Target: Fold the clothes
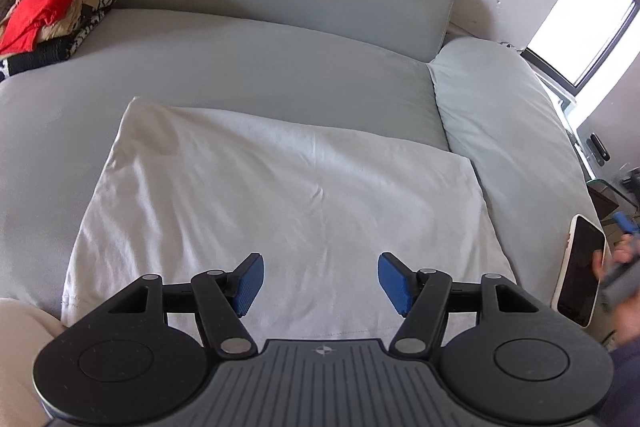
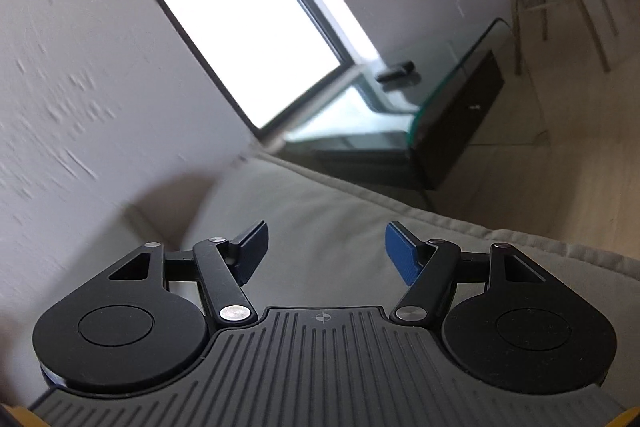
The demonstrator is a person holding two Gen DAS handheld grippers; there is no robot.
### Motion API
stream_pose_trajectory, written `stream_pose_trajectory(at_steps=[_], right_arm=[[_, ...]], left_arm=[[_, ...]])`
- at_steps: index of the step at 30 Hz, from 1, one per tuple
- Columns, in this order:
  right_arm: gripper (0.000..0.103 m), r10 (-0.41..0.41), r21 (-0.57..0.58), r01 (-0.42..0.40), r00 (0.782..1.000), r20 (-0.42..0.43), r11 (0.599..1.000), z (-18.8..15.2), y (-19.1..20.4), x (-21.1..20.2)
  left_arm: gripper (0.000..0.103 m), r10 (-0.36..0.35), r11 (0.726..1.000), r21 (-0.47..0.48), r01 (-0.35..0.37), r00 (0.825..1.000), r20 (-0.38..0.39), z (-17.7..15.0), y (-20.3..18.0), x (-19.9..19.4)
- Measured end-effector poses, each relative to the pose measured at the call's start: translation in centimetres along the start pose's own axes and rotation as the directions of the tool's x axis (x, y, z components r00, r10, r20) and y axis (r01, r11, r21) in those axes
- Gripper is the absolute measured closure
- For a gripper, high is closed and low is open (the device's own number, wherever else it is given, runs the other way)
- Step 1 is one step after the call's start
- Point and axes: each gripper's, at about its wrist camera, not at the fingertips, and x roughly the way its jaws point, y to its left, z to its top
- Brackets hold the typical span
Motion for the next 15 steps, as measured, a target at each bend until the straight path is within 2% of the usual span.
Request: stream_pose_trajectory(at_steps=[4, 7, 15], right_arm=[[0.031, 0.060, -0.037, -0.060, 0.998, 0.014, 0.998, 1.0, 1.0, -4.5], [0.031, 0.061, -0.075, -0.057, 0.997, 0.055, 0.996, 1.2, 0.9, -7.0], [0.031, 0.055, -0.087, -0.050, 0.997, 0.062, 0.995, 1.7, 0.6, -8.6]], left_arm=[[0.040, -0.001, 1.000, 0.015, 0.001, 1.000, 0.000, -0.3, -0.1, -0.2], [0.040, -0.017, 1.000, 0.016, 0.017, 1.000, -0.005, -0.6, 0.0, -0.3], [0.040, -0.032, 0.999, 0.016, 0.032, 0.999, 0.002, -0.9, 0.0, -0.6]])
